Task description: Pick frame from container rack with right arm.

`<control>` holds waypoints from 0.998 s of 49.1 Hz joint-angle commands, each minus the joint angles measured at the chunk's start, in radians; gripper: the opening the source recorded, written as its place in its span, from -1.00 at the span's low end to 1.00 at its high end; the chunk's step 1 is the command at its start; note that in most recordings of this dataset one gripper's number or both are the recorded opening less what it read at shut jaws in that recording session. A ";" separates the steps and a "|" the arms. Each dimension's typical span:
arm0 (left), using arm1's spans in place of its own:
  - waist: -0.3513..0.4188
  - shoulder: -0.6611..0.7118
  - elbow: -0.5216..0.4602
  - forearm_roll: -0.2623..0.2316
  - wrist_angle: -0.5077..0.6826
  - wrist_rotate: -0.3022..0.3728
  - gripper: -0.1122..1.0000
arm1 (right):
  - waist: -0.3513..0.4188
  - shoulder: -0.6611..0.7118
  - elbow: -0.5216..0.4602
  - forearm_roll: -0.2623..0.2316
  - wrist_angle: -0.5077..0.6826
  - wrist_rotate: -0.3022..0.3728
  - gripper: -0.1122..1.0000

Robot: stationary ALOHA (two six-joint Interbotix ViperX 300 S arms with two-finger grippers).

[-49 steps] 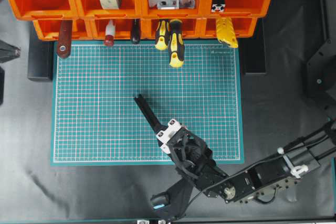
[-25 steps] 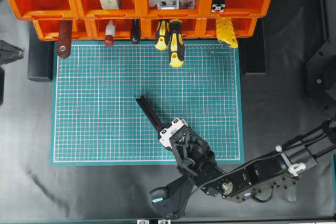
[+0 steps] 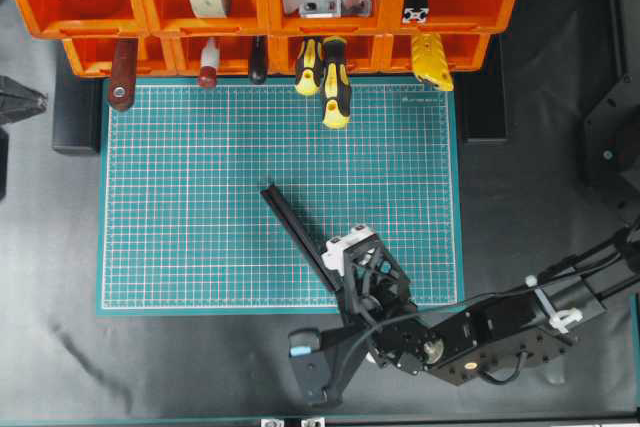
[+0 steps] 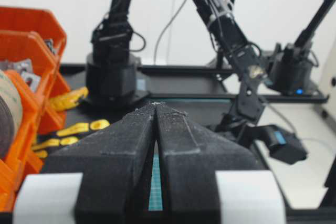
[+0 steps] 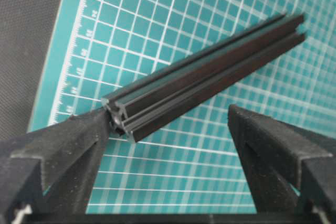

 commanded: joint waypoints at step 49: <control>-0.003 -0.008 -0.028 0.002 -0.003 -0.037 -0.79 | 0.089 -0.453 0.143 -0.012 0.264 0.344 0.69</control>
